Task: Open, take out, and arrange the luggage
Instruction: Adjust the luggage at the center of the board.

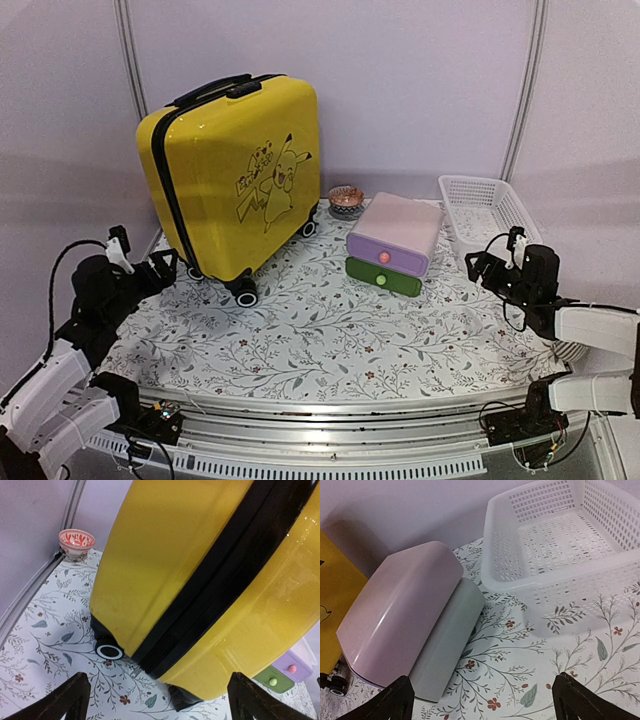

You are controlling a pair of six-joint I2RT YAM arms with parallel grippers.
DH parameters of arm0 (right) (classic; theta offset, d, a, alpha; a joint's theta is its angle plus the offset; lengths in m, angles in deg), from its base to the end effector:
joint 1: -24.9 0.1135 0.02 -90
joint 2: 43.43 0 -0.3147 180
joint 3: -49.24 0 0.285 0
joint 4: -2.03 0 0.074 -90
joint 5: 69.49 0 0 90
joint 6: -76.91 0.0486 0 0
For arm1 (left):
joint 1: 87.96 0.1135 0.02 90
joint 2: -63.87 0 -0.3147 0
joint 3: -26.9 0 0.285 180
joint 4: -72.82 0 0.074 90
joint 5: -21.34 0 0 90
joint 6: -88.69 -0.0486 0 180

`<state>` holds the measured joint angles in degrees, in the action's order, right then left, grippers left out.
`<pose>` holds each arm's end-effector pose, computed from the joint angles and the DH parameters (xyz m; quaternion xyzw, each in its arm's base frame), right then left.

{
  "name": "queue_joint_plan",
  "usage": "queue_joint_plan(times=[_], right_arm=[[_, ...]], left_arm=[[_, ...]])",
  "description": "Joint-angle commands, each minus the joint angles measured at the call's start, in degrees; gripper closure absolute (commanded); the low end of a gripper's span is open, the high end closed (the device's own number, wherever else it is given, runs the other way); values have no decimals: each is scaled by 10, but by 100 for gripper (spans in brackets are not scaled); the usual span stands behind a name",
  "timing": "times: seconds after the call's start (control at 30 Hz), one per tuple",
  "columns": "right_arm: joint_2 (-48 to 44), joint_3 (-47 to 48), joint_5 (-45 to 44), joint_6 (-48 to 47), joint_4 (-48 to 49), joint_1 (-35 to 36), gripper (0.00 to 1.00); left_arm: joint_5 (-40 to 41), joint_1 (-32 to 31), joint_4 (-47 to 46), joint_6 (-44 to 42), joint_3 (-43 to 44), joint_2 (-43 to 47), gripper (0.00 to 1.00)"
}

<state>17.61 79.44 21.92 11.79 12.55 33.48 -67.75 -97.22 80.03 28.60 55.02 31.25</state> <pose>0.2246 0.0351 0.2002 0.1094 0.8134 0.1741 0.5442 0.1572 -0.0248 0.2359 -0.1439 0.7621 -0.2058 0.5968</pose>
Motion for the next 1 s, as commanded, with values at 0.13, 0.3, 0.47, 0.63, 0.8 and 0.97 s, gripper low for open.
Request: queue_joint_plan(times=[0.13,0.3,0.47,0.63,0.8,0.97], right_arm=[[72,147,112,32,-47,3,1],[110,239,125,14,-110,28,2],[134,294,131,1,-125,64,2],[159,323,151,-2,-121,81,2],[172,342,172,-9,-121,84,2],[167,341,181,-9,-118,86,2]], left_arm=[[-40,25,88,-7,142,-72,2],[-80,110,155,-2,262,-124,2],[-205,261,135,37,303,-154,2],[-349,391,15,136,285,-227,2],[-404,412,-103,200,304,-342,3],[-432,411,-155,257,358,-443,4]])
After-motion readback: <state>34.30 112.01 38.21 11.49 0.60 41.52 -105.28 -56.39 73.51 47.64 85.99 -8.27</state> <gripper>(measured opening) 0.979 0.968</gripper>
